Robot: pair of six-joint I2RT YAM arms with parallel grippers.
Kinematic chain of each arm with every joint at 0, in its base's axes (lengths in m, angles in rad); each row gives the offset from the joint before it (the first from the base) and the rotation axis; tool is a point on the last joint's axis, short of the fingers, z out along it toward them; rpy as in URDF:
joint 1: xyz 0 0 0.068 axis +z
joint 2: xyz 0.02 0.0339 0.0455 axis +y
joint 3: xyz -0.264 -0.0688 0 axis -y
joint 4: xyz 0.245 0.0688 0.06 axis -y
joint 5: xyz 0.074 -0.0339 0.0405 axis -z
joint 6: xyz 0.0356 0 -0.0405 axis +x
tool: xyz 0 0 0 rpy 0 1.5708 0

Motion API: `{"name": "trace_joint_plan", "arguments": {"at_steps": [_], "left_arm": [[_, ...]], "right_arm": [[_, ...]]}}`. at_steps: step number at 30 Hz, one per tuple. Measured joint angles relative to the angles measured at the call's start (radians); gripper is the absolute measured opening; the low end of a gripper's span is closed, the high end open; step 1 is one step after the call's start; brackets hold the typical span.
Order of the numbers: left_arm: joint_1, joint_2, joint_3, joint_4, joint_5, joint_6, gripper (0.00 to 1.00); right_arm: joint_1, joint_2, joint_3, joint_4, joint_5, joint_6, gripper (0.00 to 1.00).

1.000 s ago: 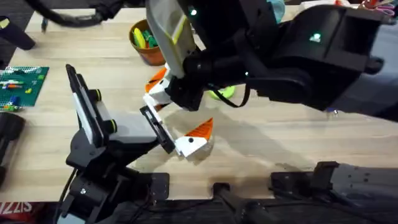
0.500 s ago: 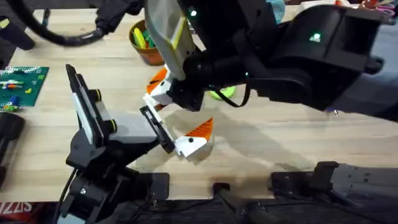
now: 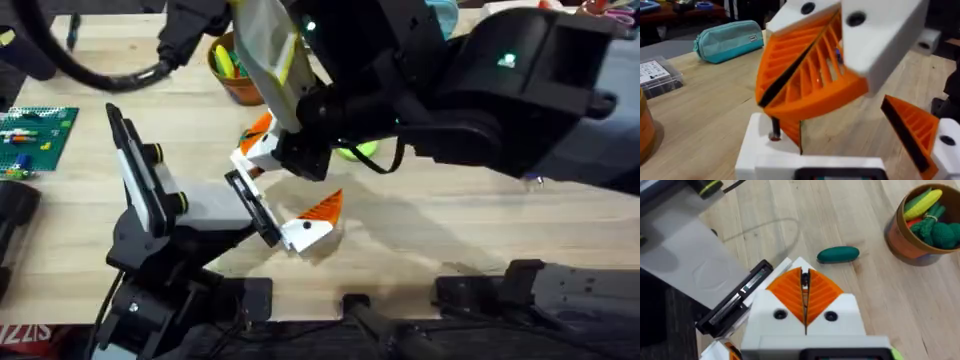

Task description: Pick up the gripper from the table and insert it into the empty holder that is missing its gripper. Then pick up a screw, insert it into the mounting hole, and use the screwdriver to tighten it. Finally, clean up the table by picking up the vegetable and placing it into the bucket.

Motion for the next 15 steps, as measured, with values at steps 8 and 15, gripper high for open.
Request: {"name": "trace_joint_plan", "arguments": {"at_steps": [8, 15], "left_arm": [[0.0, 0.0, 0.0, 0.0, 0.0, 0.0, 0.986], [0.0, 0.0, 0.0, 0.0, 0.0, 0.0, 0.986]], "right_arm": [[0.0, 0.0, 0.0, 0.0, 0.001, -0.027, 0.009], [0.0, 0.0, 0.0, 0.0, 0.001, -0.037, 0.009]]}}
